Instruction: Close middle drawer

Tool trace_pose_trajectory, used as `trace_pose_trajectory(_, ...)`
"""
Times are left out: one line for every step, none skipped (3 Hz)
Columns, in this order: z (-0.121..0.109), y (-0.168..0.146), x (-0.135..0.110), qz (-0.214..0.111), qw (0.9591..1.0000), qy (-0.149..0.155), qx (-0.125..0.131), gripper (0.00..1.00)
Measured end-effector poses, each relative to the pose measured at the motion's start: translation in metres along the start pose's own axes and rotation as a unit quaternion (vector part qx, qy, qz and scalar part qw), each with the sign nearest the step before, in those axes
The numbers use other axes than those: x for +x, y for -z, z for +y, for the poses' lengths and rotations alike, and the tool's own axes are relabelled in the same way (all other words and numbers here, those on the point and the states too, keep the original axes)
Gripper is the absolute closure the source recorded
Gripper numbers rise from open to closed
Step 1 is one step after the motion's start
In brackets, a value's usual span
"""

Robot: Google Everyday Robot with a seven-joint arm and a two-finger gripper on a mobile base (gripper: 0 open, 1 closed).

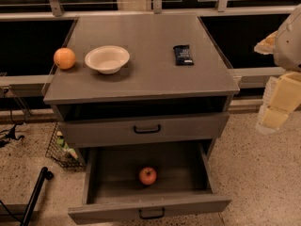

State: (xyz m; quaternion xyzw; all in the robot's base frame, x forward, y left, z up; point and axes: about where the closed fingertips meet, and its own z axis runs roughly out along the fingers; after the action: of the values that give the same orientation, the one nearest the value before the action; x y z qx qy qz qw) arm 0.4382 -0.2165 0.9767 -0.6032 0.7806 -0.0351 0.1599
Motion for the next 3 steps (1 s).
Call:
trace_pose_trajectory(0.000,0.000,0.000,0.000,1.0000,0.000,0.000,0.00)
trace_pose_trajectory(0.002,-0.002,0.005,-0.008,0.9999,-0.007,0.003,0.00)
trace_pose_trajectory(0.014,-0.018,0.010,-0.043,0.9986,-0.030,0.001,0.00)
